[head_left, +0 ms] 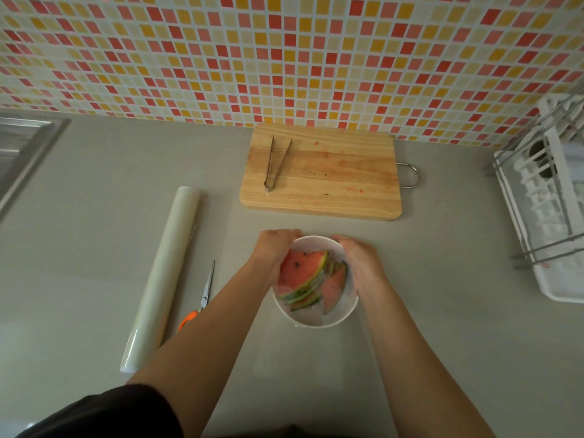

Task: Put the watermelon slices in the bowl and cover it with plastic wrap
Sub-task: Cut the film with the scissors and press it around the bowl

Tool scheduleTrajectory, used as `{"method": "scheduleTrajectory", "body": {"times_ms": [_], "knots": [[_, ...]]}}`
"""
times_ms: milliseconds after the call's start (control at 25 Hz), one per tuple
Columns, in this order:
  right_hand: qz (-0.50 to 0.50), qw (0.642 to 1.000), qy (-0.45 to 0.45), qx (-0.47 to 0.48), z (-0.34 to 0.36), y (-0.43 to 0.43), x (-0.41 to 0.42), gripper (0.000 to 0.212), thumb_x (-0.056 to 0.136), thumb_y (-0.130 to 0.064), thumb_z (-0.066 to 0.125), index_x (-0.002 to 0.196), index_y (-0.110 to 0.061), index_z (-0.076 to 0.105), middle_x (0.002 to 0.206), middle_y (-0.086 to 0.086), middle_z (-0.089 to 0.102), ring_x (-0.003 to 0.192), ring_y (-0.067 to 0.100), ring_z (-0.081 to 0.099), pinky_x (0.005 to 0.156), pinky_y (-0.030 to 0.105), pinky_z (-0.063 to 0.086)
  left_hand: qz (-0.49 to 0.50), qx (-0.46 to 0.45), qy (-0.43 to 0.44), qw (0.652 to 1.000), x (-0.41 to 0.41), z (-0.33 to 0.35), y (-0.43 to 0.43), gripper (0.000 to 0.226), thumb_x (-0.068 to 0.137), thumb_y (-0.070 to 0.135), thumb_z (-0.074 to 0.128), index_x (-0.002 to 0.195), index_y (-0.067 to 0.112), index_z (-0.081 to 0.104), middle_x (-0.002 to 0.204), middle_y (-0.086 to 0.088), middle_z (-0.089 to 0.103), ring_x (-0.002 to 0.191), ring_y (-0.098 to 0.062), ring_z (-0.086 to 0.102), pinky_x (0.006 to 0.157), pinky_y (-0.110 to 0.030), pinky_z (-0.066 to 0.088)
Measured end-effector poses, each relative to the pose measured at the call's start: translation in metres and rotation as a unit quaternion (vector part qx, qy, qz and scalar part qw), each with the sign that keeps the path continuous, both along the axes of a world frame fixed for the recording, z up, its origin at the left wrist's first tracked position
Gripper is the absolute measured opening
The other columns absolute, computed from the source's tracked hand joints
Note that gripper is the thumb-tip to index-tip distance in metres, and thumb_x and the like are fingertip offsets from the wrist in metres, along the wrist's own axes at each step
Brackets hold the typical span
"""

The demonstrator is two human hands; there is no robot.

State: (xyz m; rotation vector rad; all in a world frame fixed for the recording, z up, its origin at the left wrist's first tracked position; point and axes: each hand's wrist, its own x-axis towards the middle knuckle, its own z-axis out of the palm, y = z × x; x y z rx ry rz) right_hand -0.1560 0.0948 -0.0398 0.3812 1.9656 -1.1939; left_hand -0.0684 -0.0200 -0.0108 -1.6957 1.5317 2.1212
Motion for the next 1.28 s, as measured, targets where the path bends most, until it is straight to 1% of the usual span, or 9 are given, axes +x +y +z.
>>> {"method": "scheduleTrajectory", "body": {"times_ms": [120, 240, 480, 560, 640, 720, 800, 920, 1280], "knots": [[-0.009, 1.0, 0.017, -0.023, 0.0, 0.002, -0.001, 0.02, 0.069, -0.011, 0.052, 0.075, -0.027, 0.064, 0.078, -0.003, 0.055, 0.069, 0.016, 0.05, 0.062, 0.026, 0.037, -0.004, 0.019, 0.027, 0.999, -0.002, 0.0, -0.003, 0.029, 0.087, 0.01, 0.059, 0.114, 0.016, 0.068, 0.094, -0.008, 0.07, 0.07, -0.019, 0.064, 0.048, -0.023, 0.049], [-0.035, 0.997, 0.056, -0.045, -0.007, 0.006, -0.002, 0.054, 0.076, -0.001, 0.043, 0.123, -0.022, 0.06, 0.118, -0.002, 0.06, 0.102, 0.019, 0.059, 0.083, 0.028, 0.048, -0.013, 0.006, 0.006, 1.0, -0.001, 0.0, -0.004, 0.028, 0.09, 0.007, 0.052, 0.107, 0.019, 0.071, 0.094, -0.009, 0.071, 0.071, -0.022, 0.063, 0.051, -0.024, 0.05], [-0.156, 0.981, 0.08, -0.087, -0.006, 0.014, 0.003, 0.055, 0.085, 0.003, 0.031, 0.133, -0.017, 0.048, 0.116, 0.005, 0.057, 0.106, 0.022, 0.055, 0.099, 0.038, 0.044, 0.064, 0.016, 0.052, 0.996, 0.006, -0.009, -0.005, 0.035, 0.087, -0.012, 0.04, 0.106, 0.007, 0.064, 0.093, -0.013, 0.065, 0.082, -0.029, 0.063, 0.079, -0.04, 0.056], [-0.249, 0.959, 0.089, -0.106, -0.006, 0.029, 0.002, 0.04, 0.093, -0.007, 0.032, 0.13, -0.009, 0.048, 0.111, 0.008, 0.056, 0.097, 0.022, 0.052, 0.092, 0.035, 0.043, 0.164, 0.079, 0.11, 0.977, 0.018, -0.01, -0.014, 0.025, 0.091, -0.009, 0.038, 0.098, 0.005, 0.058, 0.084, -0.01, 0.056, 0.07, -0.022, 0.057, 0.072, -0.033, 0.052], [-0.294, 0.937, 0.137, -0.127, -0.003, 0.046, 0.009, 0.042, 0.098, -0.026, 0.027, 0.125, -0.003, 0.049, 0.113, 0.012, 0.059, 0.097, 0.025, 0.054, 0.081, 0.027, 0.039, 0.222, 0.028, 0.129, 0.966, 0.034, -0.015, -0.021, 0.025, 0.095, -0.001, 0.033, 0.106, 0.004, 0.055, 0.093, -0.014, 0.059, 0.075, -0.019, 0.06, 0.077, -0.028, 0.051], [-0.231, 0.924, 0.253, -0.17, 0.003, 0.058, 0.028, 0.051, 0.096, -0.044, 0.02, 0.119, -0.015, 0.055, 0.125, 0.006, 0.059, 0.113, 0.015, 0.055, 0.088, 0.019, 0.034, 0.199, -0.087, 0.174, 0.961, 0.05, -0.017, -0.014, 0.029, 0.1, 0.012, 0.03, 0.115, 0.007, 0.055, 0.112, -0.013, 0.062, 0.095, -0.018, 0.064, 0.089, -0.025, 0.048], [-0.068, 0.914, 0.327, -0.229, 0.01, 0.057, 0.044, 0.05, 0.089, -0.056, 0.019, 0.122, -0.036, 0.051, 0.129, -0.016, 0.054, 0.123, -0.002, 0.046, 0.098, 0.011, 0.031, 0.059, -0.179, 0.259, 0.947, 0.06, -0.015, 0.0, 0.043, 0.1, 0.032, 0.027, 0.127, 0.012, 0.053, 0.128, -0.001, 0.059, 0.118, -0.008, 0.056, 0.097, -0.017, 0.043], [0.12, 0.896, 0.335, -0.266, 0.006, 0.048, 0.053, 0.067, 0.088, -0.066, 0.024, 0.137, -0.024, 0.041, 0.138, -0.02, 0.043, 0.13, -0.003, 0.039, 0.103, 0.012, 0.031, -0.126, -0.184, 0.281, 0.933, 0.06, -0.014, 0.018, 0.054, 0.098, 0.043, 0.026, 0.142, 0.017, 0.042, 0.142, 0.007, 0.047, 0.13, -0.001, 0.043, 0.103, -0.018, 0.039], [0.034, 0.94, 0.202, -0.273, -0.015, 0.037, 0.048, 0.075, 0.07, -0.087, 0.028, 0.108, -0.035, 0.065, 0.116, 0.005, 0.067, 0.112, 0.019, 0.06, 0.099, 0.044, 0.045, -0.088, -0.067, 0.214, 0.971, 0.045, -0.015, 0.019, 0.059, 0.1, 0.047, 0.015, 0.123, 0.018, 0.061, 0.119, -0.012, 0.066, 0.111, -0.024, 0.062, 0.097, -0.041, 0.05]]}}
